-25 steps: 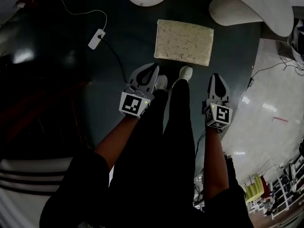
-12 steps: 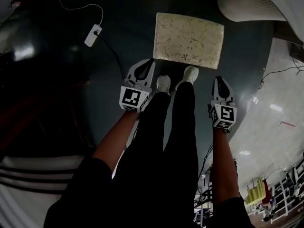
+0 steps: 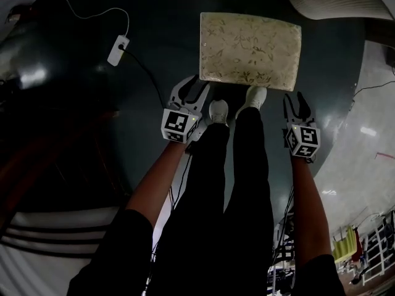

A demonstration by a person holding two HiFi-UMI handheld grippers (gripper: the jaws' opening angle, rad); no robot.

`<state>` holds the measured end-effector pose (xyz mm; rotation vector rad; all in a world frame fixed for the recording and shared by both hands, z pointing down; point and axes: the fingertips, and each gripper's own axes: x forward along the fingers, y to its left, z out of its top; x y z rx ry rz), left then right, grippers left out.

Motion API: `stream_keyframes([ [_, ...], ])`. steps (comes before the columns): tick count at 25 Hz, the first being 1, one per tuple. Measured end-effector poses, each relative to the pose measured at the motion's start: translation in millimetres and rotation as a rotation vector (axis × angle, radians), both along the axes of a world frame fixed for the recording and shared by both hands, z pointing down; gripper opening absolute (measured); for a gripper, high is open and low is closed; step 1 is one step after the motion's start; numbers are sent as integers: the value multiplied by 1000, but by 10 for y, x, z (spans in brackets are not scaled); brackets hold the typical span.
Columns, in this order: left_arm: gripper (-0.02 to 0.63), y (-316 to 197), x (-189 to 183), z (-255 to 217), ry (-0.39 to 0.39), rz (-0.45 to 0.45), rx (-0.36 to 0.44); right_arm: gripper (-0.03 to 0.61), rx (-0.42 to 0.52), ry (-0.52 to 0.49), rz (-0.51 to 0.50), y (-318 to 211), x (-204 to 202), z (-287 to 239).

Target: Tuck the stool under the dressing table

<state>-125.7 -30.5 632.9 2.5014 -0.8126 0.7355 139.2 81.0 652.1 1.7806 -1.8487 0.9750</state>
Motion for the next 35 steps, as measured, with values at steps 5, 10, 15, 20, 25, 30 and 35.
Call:
stream_keyframes([
  [5,157,120,-5,486,-124,61,-92,227,-49,1,33,41,90,381],
  [10,199,84,-58,723,-159,24,-123,245,-35,-3,-32,-37,13,510],
  [15,199,62,-28,854,-162,5,-108,253,-41,-14,-7,-1,19,577],
  [20,204,91,-89,902,-138,-17,-82,259,-22,-29,4,-67,-18,626],
  [25,204,102,-84,866,-134,-8,-88,258,-27,-22,-14,-77,-19,616],
  [30,206,99,-95,937,-153,-25,-106,257,-43,-5,-5,-66,-33,638],
  [35,204,73,-33,916,-190,-53,-123,256,-46,-3,-7,-85,-14,624],
])
